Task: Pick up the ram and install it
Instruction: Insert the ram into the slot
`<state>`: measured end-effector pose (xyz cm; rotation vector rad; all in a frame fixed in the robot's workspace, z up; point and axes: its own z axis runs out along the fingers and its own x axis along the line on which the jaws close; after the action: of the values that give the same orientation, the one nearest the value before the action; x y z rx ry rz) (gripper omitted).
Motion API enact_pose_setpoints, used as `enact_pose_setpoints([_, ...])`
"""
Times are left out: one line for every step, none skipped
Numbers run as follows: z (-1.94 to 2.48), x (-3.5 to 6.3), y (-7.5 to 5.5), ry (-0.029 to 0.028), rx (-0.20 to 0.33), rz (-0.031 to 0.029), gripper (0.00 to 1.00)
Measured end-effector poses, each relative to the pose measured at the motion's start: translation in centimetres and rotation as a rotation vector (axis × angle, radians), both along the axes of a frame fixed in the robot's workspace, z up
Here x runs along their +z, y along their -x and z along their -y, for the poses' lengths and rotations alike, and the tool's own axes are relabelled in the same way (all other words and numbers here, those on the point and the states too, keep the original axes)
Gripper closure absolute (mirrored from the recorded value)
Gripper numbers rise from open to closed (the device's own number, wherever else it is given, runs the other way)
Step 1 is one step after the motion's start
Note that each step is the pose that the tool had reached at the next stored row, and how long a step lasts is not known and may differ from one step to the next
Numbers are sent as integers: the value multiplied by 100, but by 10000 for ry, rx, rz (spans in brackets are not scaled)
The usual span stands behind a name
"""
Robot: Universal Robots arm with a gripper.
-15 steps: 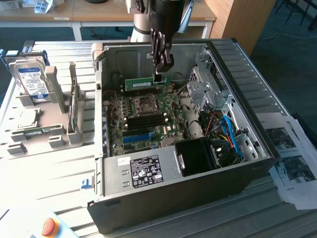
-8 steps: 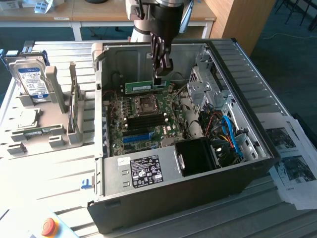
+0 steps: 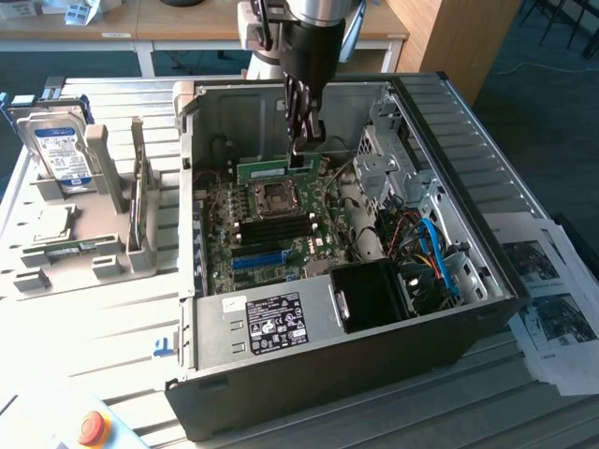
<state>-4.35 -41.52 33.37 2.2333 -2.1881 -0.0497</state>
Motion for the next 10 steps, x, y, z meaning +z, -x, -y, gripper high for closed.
enact_pose_setpoints([0,-13,0,-1,0,1,88])
enact_pose_setpoints([0,-26,0,0,0,0,88])
enact_pose_setpoints([0,-40,0,0,0,0,88])
enact_pose_setpoints([0,-54,0,-1,0,0,88])
enact_pose_setpoints([0,-68,0,-1,0,1,88])
enact_pose_setpoints([0,-81,0,0,0,0,88])
enact_pose_setpoints([0,-94,0,0,0,0,88])
enact_pose_setpoints([0,-108,0,-1,0,0,88])
enact_pose_setpoints([0,-120,0,0,0,0,88])
enact_pose_setpoints([1,-135,0,0,0,0,88])
